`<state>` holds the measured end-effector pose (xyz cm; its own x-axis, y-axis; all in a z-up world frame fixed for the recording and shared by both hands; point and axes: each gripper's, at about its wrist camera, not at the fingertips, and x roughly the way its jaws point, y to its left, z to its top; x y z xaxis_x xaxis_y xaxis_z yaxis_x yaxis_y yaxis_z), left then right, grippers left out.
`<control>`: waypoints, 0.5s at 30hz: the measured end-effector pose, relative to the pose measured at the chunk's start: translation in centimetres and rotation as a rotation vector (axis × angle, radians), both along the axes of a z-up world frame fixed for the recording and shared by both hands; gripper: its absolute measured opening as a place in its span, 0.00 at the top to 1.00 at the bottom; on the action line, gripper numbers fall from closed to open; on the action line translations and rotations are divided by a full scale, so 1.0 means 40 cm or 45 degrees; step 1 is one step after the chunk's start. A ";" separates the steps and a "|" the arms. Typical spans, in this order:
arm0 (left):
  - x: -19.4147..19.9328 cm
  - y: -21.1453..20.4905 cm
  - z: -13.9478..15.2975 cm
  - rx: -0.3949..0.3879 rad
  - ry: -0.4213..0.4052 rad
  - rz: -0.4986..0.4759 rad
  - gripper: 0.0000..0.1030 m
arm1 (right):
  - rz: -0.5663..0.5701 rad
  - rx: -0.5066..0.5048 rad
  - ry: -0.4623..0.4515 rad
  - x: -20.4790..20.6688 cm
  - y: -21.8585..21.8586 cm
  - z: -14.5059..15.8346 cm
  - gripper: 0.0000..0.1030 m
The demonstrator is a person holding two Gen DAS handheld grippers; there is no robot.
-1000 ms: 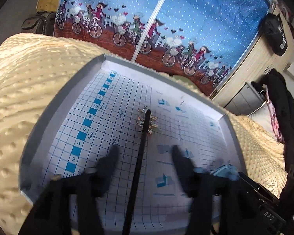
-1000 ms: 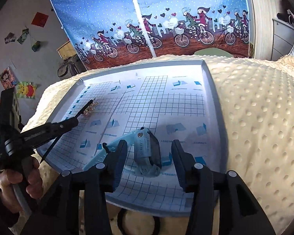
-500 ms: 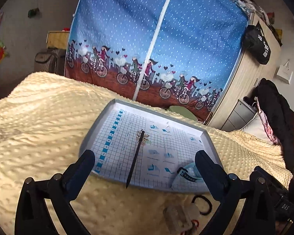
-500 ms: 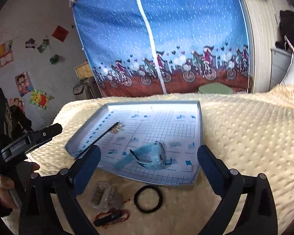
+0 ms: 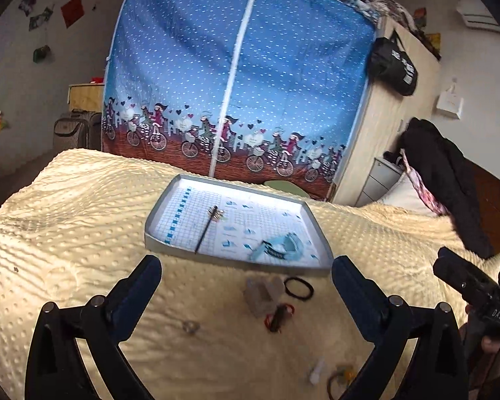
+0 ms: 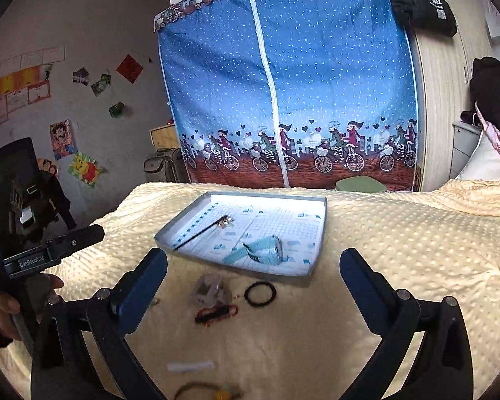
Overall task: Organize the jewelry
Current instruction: 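Move both open tools back toward the remaining items on the bedspread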
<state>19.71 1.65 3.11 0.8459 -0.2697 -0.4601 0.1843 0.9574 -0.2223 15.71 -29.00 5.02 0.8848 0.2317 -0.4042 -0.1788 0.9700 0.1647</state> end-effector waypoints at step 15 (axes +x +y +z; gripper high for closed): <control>-0.118 -0.110 -0.150 0.191 0.191 -0.278 0.00 | 0.019 -0.100 0.335 -0.151 -0.080 -0.158 0.01</control>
<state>15.00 -2.74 -2.91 0.6948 -0.3573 -0.6241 0.3651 0.9229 -0.1219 9.67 -32.19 -1.30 0.7437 0.2028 -0.6371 -0.1538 0.9792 0.1321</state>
